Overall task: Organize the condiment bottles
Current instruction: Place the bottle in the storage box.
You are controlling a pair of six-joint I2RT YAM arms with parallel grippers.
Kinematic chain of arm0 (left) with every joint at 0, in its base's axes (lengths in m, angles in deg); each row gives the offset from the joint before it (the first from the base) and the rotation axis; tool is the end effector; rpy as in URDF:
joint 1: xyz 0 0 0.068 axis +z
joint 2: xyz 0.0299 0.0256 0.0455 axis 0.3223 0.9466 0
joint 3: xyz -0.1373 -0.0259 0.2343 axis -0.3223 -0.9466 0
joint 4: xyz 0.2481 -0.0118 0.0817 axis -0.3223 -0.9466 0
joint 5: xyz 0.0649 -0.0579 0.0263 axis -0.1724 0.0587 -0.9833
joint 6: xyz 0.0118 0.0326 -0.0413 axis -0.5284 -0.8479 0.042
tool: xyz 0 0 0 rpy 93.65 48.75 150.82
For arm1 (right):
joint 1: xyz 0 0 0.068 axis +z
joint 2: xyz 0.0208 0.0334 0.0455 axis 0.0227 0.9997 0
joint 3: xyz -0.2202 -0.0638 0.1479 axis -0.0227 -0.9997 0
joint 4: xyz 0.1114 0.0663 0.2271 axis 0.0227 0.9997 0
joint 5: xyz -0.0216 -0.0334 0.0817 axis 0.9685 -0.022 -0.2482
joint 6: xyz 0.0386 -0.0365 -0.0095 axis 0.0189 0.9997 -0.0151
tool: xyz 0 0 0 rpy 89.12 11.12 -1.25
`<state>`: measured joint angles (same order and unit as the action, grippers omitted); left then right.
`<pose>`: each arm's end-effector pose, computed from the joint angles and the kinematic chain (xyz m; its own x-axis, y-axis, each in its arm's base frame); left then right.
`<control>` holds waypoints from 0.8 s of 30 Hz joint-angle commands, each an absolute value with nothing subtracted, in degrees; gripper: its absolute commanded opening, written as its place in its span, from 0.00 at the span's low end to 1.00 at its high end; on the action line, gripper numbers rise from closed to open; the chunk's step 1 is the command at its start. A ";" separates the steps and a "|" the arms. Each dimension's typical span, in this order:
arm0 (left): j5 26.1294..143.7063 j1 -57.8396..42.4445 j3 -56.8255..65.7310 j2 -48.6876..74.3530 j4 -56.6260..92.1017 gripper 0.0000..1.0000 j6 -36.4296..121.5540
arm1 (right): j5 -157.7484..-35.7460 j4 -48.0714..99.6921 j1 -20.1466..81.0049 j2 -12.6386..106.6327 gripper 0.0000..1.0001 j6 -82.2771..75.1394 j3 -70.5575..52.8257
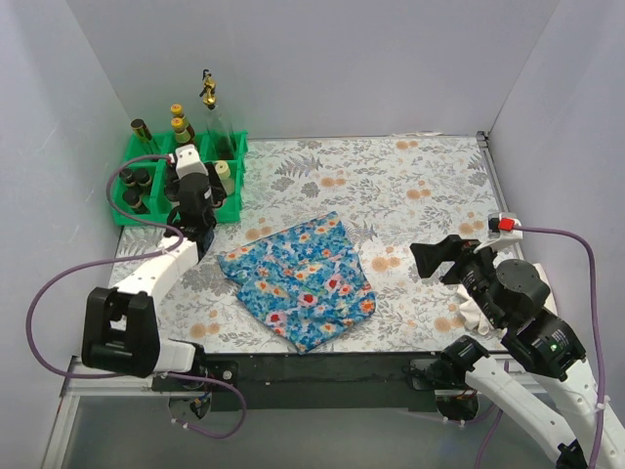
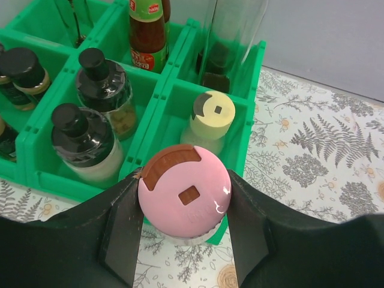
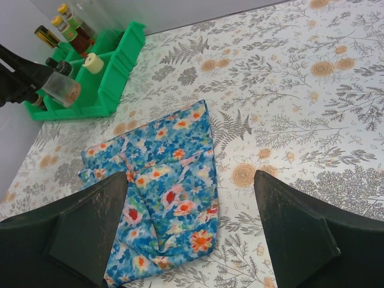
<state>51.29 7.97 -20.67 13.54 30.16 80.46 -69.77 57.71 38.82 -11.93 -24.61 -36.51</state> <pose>0.3002 -0.0419 0.2765 0.0203 -0.7033 -0.7106 -0.3418 0.6631 -0.6660 0.0680 0.0374 0.3613 -0.2280 0.3809 -0.8961 -0.2344 0.8718 0.4302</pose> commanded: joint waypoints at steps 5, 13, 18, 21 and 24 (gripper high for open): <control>53.72 9.66 -14.28 24.43 38.73 0.00 78.80 | -69.42 53.96 38.83 -11.41 0.95 -24.00 -37.04; 55.47 9.66 -14.53 30.76 44.28 0.00 76.16 | -69.42 53.43 38.92 -10.53 0.95 -24.18 -37.39; 55.74 9.75 -15.69 32.87 48.24 0.00 75.63 | -69.33 53.43 38.92 -10.00 0.94 -24.18 -37.83; 56.09 9.66 -15.07 35.33 49.03 0.00 74.84 | -69.24 53.25 38.83 -9.65 0.94 -24.09 -38.00; 55.47 9.66 -14.37 37.53 48.86 0.06 73.96 | -69.24 53.16 38.83 -9.39 0.94 -23.91 -37.83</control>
<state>55.73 9.48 -15.88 35.18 46.55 75.98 -69.77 56.26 38.82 -9.92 -24.55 -38.11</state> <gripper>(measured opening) 0.494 0.946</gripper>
